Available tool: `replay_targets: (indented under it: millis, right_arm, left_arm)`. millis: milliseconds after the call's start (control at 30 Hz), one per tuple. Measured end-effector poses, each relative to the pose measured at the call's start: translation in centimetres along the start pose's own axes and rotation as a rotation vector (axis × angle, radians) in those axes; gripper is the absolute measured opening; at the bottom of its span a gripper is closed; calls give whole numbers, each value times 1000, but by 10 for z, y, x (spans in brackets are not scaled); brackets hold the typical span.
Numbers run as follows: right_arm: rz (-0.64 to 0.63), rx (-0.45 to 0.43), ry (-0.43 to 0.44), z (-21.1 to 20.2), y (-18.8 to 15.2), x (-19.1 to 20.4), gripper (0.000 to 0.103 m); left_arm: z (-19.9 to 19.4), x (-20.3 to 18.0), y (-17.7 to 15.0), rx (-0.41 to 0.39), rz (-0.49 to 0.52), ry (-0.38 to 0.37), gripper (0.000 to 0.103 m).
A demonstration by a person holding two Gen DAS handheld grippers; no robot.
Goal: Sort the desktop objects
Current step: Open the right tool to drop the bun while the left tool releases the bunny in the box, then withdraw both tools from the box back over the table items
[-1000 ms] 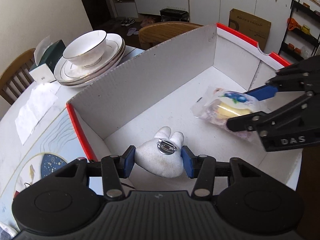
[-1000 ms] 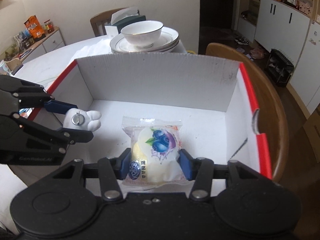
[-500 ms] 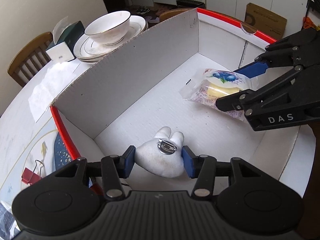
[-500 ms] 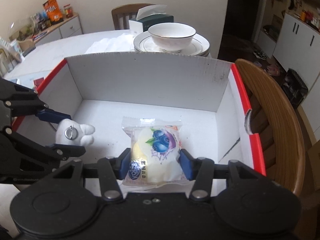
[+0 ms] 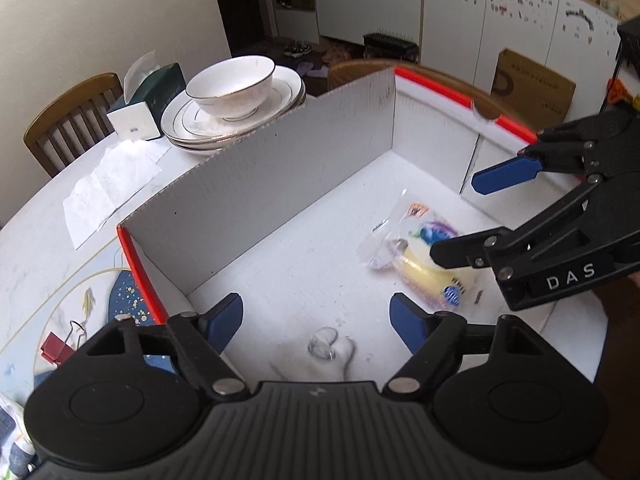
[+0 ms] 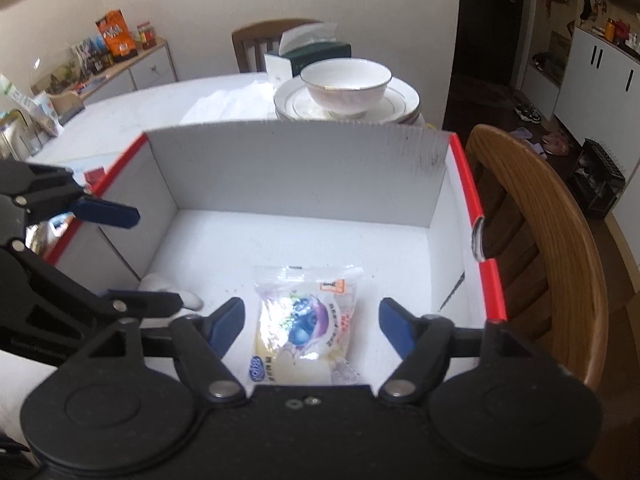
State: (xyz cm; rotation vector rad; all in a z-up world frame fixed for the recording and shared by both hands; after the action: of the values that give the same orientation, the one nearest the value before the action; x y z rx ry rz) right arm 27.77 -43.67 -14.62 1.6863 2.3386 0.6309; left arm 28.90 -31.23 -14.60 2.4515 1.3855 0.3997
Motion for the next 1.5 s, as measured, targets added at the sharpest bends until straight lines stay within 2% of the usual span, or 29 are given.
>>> replay_targets:
  millis: [233, 367, 400, 433, 467, 533, 600, 733, 1067, 1300, 1500]
  right_arm:
    - [39, -55, 42, -21, 4, -1, 84]
    - [48, -72, 50, -30, 2, 0, 85]
    - [52, -77, 50, -32, 2, 1, 87]
    - [58, -82, 50, -34, 1, 1, 95]
    - [62, -91, 55, -36, 1, 2, 99]
    - [60, -103, 69, -40, 1, 5, 100]
    - [53, -109, 69, -42, 0, 10, 103]
    - [45, -124, 71, -48, -2, 19, 103]
    - [72, -194, 4, -70, -7, 48, 103]
    - [128, -232, -32, -78, -4, 77, 103]
    - [121, -261, -58, -84, 0, 118, 102]
  left_arm:
    - [-23, 5, -3, -55, -97, -86, 83]
    - [-33, 11, -8, -74, -140, -96, 84]
    - [-36, 13, -10, -78, -148, -93, 86]
    - [-39, 14, -11, -82, -157, -92, 87]
    - [-42, 15, -13, -87, -165, -95, 88]
    - [-48, 17, -17, -101, -176, -100, 91]
    - [-53, 21, -21, -109, -188, -80, 103]
    - [-60, 27, -30, -116, -210, -64, 103]
    - [-84, 50, -56, -174, -221, -70, 103]
    - [-105, 82, -80, -240, -216, -45, 103]
    - [-120, 114, -106, -278, -215, -50, 103]
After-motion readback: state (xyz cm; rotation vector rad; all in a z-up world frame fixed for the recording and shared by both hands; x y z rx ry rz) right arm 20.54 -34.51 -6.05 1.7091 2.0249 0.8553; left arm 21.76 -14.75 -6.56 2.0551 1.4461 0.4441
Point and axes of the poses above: each gripper's, at about its wrist camera, not at the fingertips, and z roughly the way its jaws point, x to its left, y to its top, the point moved 10 cm from there along z, roughly the way its jaws point, and after that the axes turned 13 degrees about x, right-handed, at the moved point
